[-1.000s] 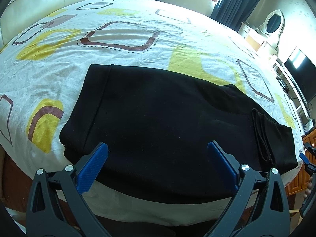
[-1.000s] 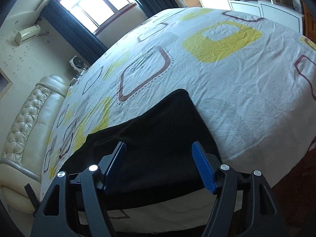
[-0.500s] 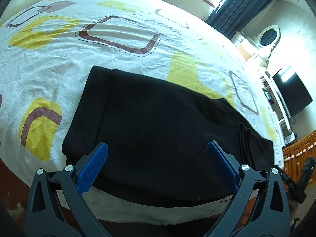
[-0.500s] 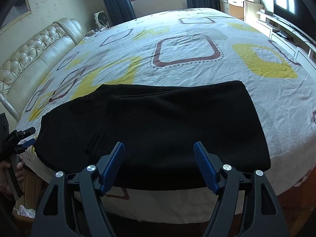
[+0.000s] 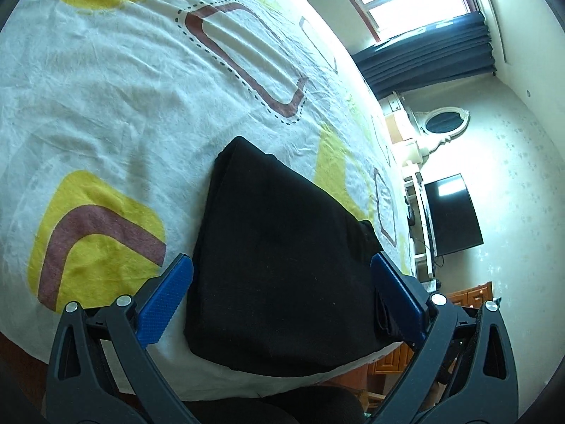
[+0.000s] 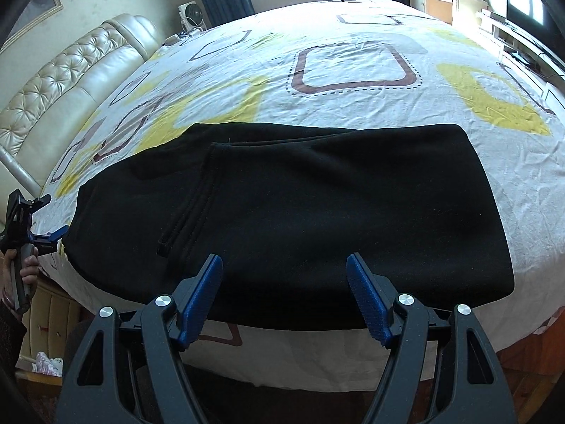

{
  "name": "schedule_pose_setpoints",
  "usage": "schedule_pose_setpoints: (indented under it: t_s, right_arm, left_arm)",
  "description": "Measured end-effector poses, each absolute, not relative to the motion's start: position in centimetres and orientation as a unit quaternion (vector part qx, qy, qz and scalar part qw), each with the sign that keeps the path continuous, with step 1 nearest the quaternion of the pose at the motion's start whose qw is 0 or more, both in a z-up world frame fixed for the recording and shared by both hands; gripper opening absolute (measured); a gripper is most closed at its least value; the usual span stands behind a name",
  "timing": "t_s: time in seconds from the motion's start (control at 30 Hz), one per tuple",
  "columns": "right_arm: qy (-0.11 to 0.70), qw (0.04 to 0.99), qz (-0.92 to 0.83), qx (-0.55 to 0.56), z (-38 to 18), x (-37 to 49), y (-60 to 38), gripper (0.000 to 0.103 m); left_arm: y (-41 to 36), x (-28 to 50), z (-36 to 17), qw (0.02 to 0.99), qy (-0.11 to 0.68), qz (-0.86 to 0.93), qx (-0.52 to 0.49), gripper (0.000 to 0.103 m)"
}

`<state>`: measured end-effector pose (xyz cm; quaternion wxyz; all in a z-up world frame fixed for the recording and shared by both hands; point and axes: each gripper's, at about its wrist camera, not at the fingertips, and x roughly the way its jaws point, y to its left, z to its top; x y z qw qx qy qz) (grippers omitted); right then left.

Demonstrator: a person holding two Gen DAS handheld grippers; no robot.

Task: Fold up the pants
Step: 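Grasp the folded pants edge with the left gripper and lift it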

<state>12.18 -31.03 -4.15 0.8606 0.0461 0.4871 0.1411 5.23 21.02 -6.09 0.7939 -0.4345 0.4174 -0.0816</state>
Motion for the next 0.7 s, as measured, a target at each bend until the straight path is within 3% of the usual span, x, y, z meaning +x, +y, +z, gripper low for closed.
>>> schedule_pose_setpoints:
  t_s: [0.1, 0.4, 0.7]
  right_arm:
    - [0.486, 0.861, 0.142, 0.049, -4.0, 12.2, -31.1, 0.072]
    - [0.494, 0.857, 0.141, 0.048, -4.6, 12.4, -30.9, 0.072]
    - [0.496, 0.856, 0.14, 0.048, -4.8, 12.4, -30.8, 0.072]
  left_arm:
    - [20.9, 6.4, -6.4, 0.805, 0.439, -0.078, -0.391, 0.1]
    - [20.6, 7.8, -9.1, 0.751, 0.439, -0.207, -0.448, 0.1]
    - [18.1, 9.3, -9.3, 0.758, 0.474, -0.207, -0.398, 0.1]
